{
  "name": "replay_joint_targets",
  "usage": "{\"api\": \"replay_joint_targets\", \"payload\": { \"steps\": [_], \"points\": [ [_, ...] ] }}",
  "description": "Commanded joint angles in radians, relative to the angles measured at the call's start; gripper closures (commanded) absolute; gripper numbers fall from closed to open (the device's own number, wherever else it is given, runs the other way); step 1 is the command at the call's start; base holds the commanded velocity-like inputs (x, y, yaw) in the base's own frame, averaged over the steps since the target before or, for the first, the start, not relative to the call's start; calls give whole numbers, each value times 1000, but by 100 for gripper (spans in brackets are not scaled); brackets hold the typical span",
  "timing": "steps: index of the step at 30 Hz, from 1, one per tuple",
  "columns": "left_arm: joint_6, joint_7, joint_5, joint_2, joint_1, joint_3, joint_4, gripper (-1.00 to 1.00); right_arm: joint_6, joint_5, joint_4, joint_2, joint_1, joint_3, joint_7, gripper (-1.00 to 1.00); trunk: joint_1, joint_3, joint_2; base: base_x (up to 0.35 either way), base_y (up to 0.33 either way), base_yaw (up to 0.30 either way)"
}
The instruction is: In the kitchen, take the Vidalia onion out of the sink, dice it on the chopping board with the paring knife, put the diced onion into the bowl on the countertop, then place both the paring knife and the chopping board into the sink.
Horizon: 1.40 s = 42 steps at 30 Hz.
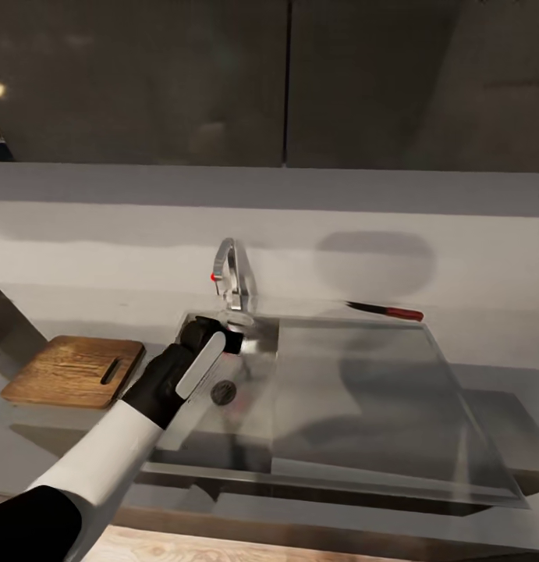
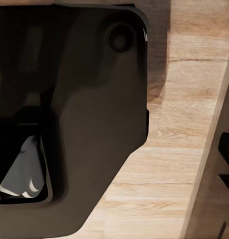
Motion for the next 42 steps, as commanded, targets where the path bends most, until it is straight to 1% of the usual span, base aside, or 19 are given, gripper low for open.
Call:
{"api": "replay_joint_targets", "payload": {
  "steps": [1, 3, 5, 10, 12, 14, 16, 20, 25, 32, 38, 42],
  "points": [
    [2, 11, 19, 4, -1, 16, -8, 100, -4, -13, 0, 0, -1, 8, -2, -100, 1, 0, -2, 0, 0, 0],
    [4, 11, 21, 7, -1, 31, -18, 100, -4, -22, -1, -1, -1, 7, -2, -100, 1, 3, -2, 0, 0, 0],
    [5, 11, 23, 10, -1, 39, -25, 100, -5, -30, -2, -1, -1, 7, -3, -100, 1, 6, -2, 0, 0, 0],
    [6, 11, 24, 15, -1, 46, -29, 100, -9, -39, -6, 0, -1, 7, -4, -100, 1, 13, -2, 0, 0, 0],
    [7, 11, 24, 22, -1, 46, -31, 100, -10, -40, -6, 0, -1, 7, -4, -100, 1, 16, -2, 0, 0, 0],
    [8, 11, 25, 39, -1, 47, -34, 100, -11, -41, -7, 0, -1, 7, -4, -100, 1, 19, -2, 0, 0, 0],
    [8, 11, 26, 61, -1, 46, -47, 100, -12, -41, -7, 0, -1, 7, -4, -100, 1, 22, -2, 0, 0, 0],
    [9, 10, 27, 85, 0, 46, -66, 100, -12, -41, -7, 1, -1, 7, -4, -100, 1, 28, -2, 0, 0, 0],
    [9, 9, 27, 92, 1, 44, -72, 100, -17, -41, -7, -1, -1, 7, -4, -100, 1, 36, -2, -29, 0, 0],
    [7, 9, 27, 92, 1, 44, -88, 100, -38, -43, -5, -1, -1, 7, -4, -100, 1, 47, -2, -271, 24, 0],
    [7, 9, 27, 93, 1, 43, -129, 100, -39, -43, -5, -1, -1, 7, -4, -100, 1, 57, -2, -313, 121, 0],
    [7, 9, 27, 93, 1, 44, -163, 100, -39, -43, -5, -1, -1, 8, -4, -100, 1, 63, -2, -169, 233, 0]
  ]
}}
